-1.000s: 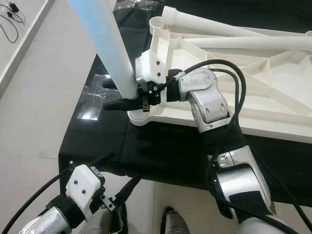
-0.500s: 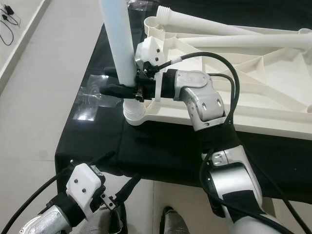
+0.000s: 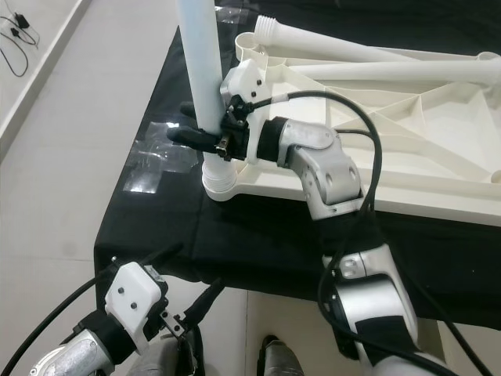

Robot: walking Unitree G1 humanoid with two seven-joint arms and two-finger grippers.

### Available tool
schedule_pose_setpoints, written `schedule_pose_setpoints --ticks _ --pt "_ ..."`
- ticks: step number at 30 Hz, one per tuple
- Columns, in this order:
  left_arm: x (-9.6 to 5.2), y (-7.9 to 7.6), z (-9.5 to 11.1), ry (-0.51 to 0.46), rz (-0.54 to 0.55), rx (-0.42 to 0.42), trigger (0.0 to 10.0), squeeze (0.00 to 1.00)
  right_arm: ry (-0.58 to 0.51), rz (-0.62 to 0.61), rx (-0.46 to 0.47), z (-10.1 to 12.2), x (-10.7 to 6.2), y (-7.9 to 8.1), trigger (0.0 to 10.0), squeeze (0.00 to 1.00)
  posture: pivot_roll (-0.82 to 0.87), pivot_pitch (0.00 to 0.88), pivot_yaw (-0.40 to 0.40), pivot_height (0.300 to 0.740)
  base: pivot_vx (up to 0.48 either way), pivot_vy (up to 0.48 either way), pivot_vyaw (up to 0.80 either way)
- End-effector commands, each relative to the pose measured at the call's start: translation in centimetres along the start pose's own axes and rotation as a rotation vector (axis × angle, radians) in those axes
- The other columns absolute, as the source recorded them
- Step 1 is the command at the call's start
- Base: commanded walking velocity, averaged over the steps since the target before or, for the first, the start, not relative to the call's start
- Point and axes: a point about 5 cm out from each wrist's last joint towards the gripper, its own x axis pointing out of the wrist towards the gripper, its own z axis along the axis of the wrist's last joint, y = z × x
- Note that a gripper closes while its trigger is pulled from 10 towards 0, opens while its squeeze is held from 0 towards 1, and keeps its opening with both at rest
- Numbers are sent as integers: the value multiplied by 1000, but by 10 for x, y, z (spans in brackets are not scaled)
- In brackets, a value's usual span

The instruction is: Building children table

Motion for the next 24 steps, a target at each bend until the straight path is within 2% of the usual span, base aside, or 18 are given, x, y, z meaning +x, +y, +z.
schedule_pose_setpoints --ticks 1,5,6,7,8,10,11,13,15,20,24 --pt "-3 -1 -9 48 -11 -10 10000 0 176 -116 157 -53 -14 9 10000 0 41 386 17 740 0 0 0" --pt "-3 -1 -9 48 -10 -10 10000 0 177 -159 172 -56 -18 13 10000 0 41 386 17 740 0 0 0" --pt "-3 0 -10 49 -12 -8 10000 0 263 -292 140 -70 -22 20 10000 0 42 381 22 740 0 0 0" --pt "-3 0 -10 49 -12 -8 10000 0 263 -292 140 -70 -22 20 10000 0 42 381 22 740 0 0 0" --pt "-3 1 -10 50 -14 -4 10000 0 340 -493 128 -82 -29 25 10000 0 39 379 21 740 0 0 0" --pt "-2 2 -11 52 -16 -1 10000 0 436 -677 122 -94 -38 45 10000 0 47 375 19 740 0 0 0" --pt "-2 2 -11 52 -16 -1 10000 0 436 -677 122 -94 -38 45 10000 0 47 375 19 740 0 0 0" --pt "-1 4 -12 52 -12 6 10000 0 428 -705 180 -95 -31 56 10000 0 51 360 27 740 0 0 0" --pt "0 5 -13 53 -10 10 10000 0 421 -717 200 -95 -27 56 10000 0 53 357 27 740 0 0 0" --pt "3 8 -16 54 -4 25 10000 0 386 -798 237 -89 -21 43 10000 0 59 331 30 740 0 0 0" --pt "4 10 -16 55 -3 29 10000 0 377 -844 251 -87 -21 43 10000 0 66 322 32 740 0 0 0"
